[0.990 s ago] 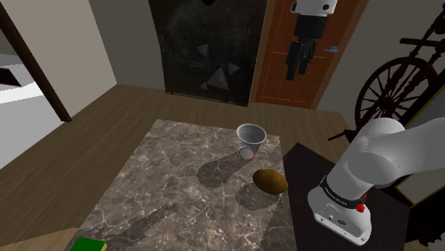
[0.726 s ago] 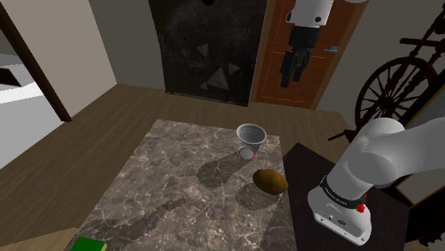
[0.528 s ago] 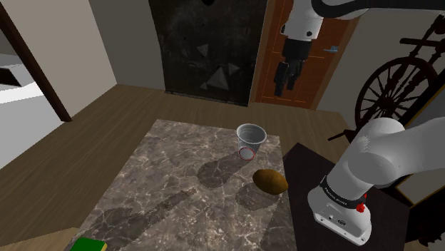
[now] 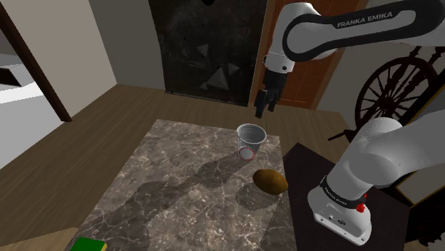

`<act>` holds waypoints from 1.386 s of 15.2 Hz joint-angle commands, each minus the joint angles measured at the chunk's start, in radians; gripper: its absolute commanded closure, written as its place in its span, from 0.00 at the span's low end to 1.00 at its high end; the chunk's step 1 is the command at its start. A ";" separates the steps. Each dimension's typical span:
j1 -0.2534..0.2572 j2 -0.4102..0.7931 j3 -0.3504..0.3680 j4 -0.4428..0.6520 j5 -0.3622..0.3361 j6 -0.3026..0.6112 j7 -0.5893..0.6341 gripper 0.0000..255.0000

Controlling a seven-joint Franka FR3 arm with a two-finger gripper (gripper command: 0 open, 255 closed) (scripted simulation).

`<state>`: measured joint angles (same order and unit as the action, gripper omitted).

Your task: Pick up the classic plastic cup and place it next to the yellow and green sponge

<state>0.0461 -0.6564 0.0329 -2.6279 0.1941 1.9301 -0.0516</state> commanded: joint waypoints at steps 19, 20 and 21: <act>0.041 0.173 0.024 -0.134 0.082 0.326 -0.034 0.00; 0.041 0.173 0.024 -0.134 0.082 0.326 -0.034 1.00; 0.041 0.173 0.024 -0.134 0.082 0.326 -0.034 1.00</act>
<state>0.0868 -0.4833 0.0566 -2.7615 0.2758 2.2564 -0.0854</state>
